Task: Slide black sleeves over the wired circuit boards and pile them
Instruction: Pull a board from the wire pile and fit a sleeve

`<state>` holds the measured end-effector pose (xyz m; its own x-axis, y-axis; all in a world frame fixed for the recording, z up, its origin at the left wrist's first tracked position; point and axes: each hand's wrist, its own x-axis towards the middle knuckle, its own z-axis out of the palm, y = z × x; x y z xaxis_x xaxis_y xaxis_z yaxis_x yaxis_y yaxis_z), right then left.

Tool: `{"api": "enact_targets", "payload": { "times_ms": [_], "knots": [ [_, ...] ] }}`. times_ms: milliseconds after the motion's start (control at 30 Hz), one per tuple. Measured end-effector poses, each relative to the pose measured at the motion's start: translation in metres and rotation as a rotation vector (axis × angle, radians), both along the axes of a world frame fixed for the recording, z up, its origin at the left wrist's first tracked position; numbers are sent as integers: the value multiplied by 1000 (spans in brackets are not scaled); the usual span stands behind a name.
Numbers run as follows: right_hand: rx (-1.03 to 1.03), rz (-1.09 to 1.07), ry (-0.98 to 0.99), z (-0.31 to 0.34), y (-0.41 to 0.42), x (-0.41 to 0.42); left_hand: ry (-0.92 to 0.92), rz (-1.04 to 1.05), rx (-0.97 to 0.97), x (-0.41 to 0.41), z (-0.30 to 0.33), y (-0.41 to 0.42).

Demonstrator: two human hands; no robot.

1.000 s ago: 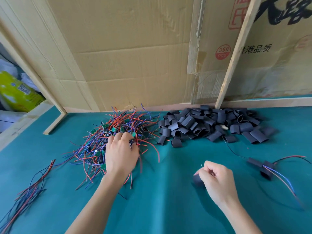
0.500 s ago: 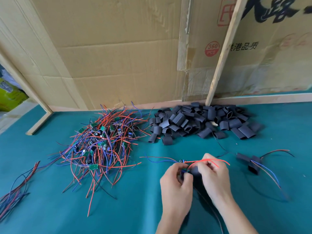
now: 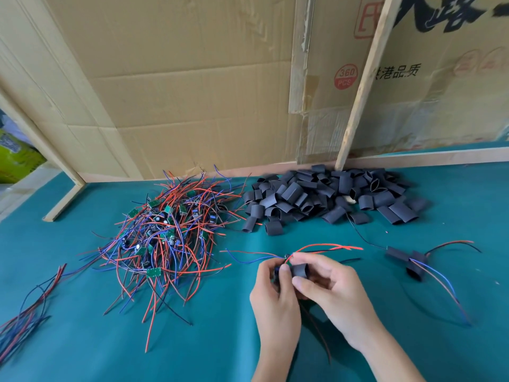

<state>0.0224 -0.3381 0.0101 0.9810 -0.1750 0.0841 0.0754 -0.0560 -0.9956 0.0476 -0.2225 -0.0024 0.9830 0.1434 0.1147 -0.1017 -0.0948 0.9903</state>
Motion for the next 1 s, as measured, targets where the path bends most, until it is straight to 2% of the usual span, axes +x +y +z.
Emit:
{"api": "enact_targets", "payload": {
  "times_ms": [133, 267, 400, 533, 867, 1000],
  "knots": [
    [72, -81, -5, 2, -7, 3, 39, 4, -36, 0, -1, 0],
    [337, -365, -46, 4, -22, 6, 61, 2, -108, 0, -2, 1],
    [465, -546, -88, 4, -40, 5, 74, -1, -142, 1, -1, 1],
    [520, -540, -81, 5, -40, 6, 87, -11, -148, 1, 1, 0],
    [405, -593, -90, 6, -33, 6, 64, 25, -123, -1, 3, 0],
    [630, -582, -74, 6, -31, 7, 69, 81, -154, 1, 3, 1]
  ]
}}
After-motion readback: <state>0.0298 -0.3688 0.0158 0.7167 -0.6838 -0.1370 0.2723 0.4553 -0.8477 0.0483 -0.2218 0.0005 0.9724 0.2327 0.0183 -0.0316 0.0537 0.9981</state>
